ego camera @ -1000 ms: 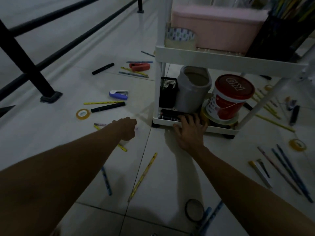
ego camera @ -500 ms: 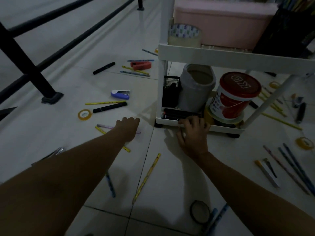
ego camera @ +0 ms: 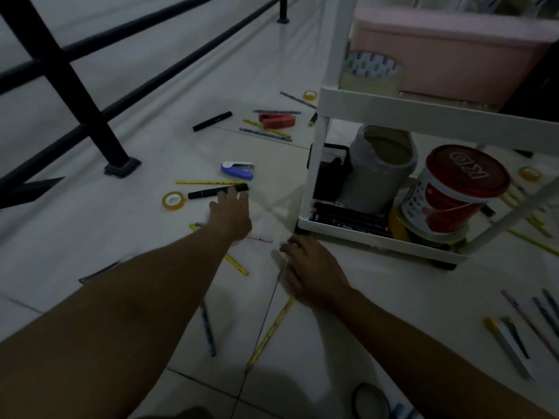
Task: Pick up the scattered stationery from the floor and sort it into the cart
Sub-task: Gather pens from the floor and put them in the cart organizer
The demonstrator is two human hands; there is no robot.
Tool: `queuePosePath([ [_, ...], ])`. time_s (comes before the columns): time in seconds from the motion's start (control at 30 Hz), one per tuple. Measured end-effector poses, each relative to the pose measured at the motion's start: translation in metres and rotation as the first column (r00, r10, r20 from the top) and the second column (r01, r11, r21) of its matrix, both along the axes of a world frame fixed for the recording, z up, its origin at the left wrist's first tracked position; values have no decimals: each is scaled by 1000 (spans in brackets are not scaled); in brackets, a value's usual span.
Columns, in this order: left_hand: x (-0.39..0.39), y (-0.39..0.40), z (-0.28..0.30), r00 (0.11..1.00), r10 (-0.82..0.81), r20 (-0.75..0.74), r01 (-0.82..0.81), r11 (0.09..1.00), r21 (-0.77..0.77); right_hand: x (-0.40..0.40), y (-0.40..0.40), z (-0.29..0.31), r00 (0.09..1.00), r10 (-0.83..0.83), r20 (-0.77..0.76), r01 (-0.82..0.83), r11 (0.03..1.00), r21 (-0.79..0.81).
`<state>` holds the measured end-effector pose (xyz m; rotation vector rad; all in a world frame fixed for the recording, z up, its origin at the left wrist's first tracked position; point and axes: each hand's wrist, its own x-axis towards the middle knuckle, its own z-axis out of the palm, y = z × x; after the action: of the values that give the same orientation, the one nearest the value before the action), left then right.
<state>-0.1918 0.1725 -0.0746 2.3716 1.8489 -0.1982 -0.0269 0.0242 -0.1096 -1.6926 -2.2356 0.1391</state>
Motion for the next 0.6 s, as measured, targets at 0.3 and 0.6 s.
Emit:
queuePosePath([
  [0.3,-6,30,-28,990,141,6,-141,988,62,-20,13,-22,994,-36,-107,33,999,-31],
  [0.6,-7,18,-20,982,11,-187,43,959,281,-18,12,-20,988,-26,-149,19,999,-50],
])
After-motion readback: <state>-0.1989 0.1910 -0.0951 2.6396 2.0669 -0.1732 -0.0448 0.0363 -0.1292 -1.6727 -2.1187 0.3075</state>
